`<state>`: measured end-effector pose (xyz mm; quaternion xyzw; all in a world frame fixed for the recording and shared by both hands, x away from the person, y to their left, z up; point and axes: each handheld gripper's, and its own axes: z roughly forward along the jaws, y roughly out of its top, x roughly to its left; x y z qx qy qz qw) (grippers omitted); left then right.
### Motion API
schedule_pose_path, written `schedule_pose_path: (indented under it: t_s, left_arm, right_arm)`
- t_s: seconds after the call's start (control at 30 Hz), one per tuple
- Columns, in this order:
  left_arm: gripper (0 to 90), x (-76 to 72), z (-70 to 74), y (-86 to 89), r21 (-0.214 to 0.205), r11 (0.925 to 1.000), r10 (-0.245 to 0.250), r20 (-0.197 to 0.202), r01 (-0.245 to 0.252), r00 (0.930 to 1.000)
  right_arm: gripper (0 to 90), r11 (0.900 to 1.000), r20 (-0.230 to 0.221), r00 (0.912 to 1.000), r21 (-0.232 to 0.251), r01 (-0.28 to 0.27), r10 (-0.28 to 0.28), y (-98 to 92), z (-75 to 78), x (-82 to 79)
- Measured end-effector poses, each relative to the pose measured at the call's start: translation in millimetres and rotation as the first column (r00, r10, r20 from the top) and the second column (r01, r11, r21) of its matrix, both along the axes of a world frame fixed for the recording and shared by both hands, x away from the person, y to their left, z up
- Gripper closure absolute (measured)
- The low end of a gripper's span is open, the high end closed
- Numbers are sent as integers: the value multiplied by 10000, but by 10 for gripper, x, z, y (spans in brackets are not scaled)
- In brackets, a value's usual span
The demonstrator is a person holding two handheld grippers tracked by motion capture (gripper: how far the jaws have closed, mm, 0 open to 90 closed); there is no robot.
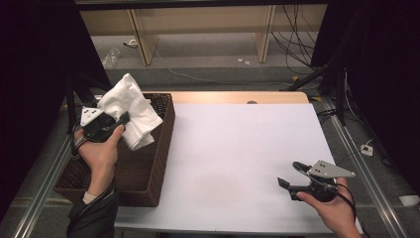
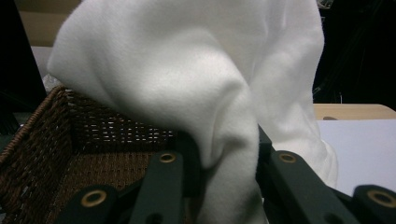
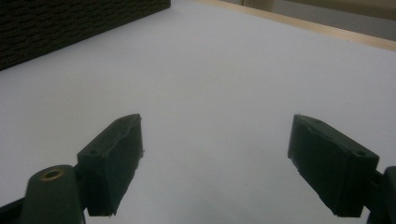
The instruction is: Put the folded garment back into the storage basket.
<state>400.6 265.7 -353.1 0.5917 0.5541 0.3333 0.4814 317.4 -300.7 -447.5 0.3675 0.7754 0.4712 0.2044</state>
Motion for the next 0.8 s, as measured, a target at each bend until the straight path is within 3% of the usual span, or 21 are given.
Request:
schedule_pose_path:
  t_s: [0.8]
  left_arm:
    - [737, 20, -38, 20, 3, 10000, 19, -155, -19, 9999]
  right_arm:
    - [187, 10000, -9, 10000, 2, -7, 7, 1, 0, -1]
